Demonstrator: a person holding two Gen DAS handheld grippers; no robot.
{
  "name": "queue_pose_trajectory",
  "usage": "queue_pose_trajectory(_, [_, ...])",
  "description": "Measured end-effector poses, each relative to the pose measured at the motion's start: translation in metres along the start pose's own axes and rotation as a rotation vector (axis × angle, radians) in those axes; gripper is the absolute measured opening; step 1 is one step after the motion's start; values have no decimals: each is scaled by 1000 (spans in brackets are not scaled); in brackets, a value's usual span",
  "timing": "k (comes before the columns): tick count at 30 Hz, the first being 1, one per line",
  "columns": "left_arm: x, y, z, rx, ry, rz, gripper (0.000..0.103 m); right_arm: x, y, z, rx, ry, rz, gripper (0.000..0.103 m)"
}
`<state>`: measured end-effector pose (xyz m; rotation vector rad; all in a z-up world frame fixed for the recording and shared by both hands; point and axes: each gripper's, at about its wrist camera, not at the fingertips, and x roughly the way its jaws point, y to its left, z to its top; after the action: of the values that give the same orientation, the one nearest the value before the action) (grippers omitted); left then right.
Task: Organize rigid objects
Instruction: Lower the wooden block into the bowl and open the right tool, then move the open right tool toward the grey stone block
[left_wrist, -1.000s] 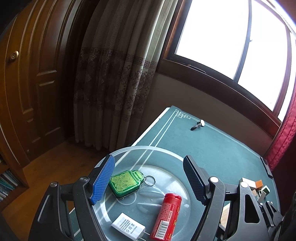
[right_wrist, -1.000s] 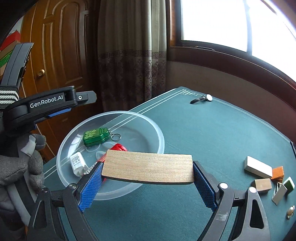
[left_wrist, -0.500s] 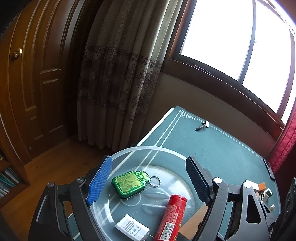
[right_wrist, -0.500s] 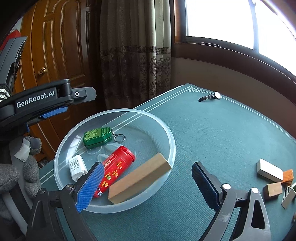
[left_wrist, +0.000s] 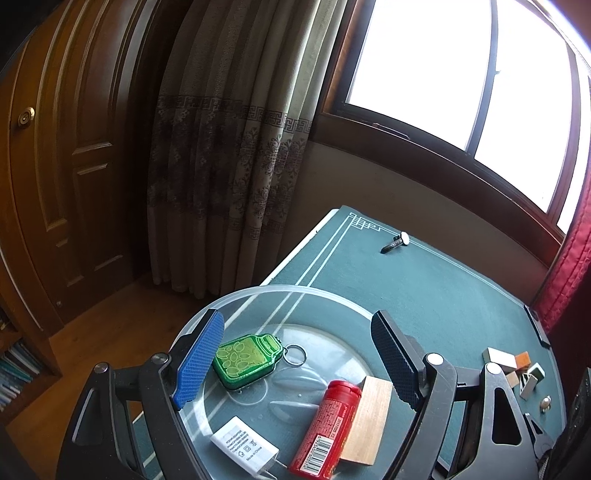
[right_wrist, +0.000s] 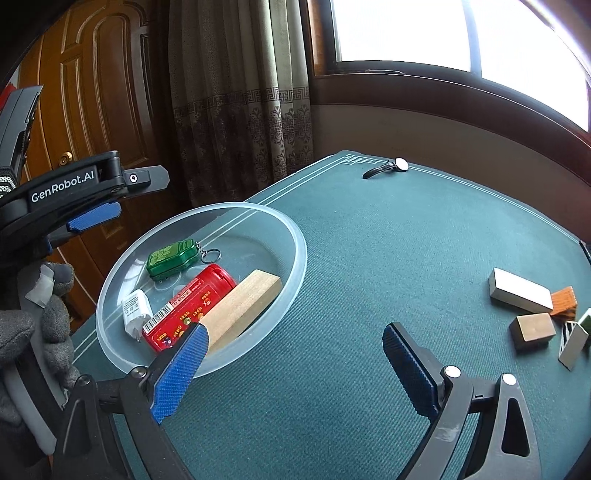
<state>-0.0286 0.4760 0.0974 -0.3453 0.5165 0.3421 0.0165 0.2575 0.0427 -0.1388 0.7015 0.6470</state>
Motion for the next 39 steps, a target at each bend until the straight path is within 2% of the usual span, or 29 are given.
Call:
queue_pose_trajectory(18, [5, -25, -10, 57, 34, -40, 83, -16, -57, -26, 177, 12, -109, 98])
queue_pose_trajectory(30, [13, -64, -32, 147, 94, -114, 83, -34, -91, -39, 252, 5, -197, 98])
queue_pose_trajectory(39, [13, -92, -52, 207, 140, -174, 83, -58, -134, -59, 333, 4, -296, 98])
